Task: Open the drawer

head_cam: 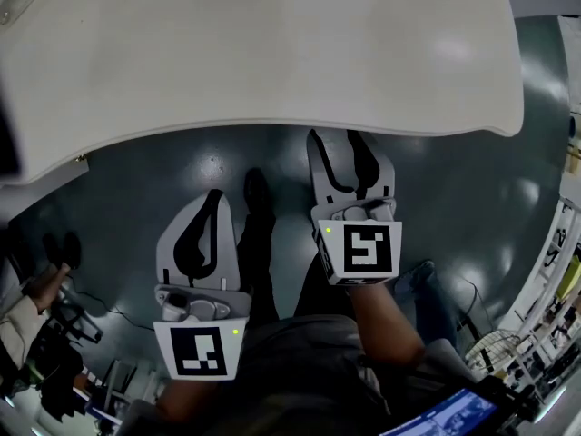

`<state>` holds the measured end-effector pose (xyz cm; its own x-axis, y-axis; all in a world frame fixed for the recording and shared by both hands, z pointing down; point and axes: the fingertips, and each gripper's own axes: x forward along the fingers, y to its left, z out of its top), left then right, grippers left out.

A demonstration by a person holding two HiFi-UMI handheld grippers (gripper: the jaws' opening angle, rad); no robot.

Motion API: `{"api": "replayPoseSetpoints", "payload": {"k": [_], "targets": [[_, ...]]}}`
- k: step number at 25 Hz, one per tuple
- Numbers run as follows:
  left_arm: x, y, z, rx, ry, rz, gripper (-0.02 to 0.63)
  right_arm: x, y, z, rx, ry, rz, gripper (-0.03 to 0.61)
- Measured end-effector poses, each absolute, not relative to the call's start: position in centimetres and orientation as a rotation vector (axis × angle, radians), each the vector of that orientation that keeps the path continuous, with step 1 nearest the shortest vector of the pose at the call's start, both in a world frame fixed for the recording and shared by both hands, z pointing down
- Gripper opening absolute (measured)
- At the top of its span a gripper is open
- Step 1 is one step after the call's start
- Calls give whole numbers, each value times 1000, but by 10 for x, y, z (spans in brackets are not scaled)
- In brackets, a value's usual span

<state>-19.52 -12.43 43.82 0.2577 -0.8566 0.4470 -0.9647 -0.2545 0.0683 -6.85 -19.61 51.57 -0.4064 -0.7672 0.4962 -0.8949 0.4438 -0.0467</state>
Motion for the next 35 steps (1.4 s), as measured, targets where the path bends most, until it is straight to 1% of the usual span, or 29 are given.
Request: {"api": "replayPoseSetpoints", "payload": {"k": [15,18,28,35], "targets": [[-200,-127,442,2195,-1656,465,15,-66,-216,527,1516,-2235,523,179],[-203,-128,443,2193,-1655,470,15,-66,-221,527,1585,-2218,585,153],[-203,-125,440,2190,-1660,460,15,-61,-221,523,1628,-2229,637,127],[-200,-126,432,2195,-1668,448,15,-57,-220,517,1633,-2238,630,124]]}}
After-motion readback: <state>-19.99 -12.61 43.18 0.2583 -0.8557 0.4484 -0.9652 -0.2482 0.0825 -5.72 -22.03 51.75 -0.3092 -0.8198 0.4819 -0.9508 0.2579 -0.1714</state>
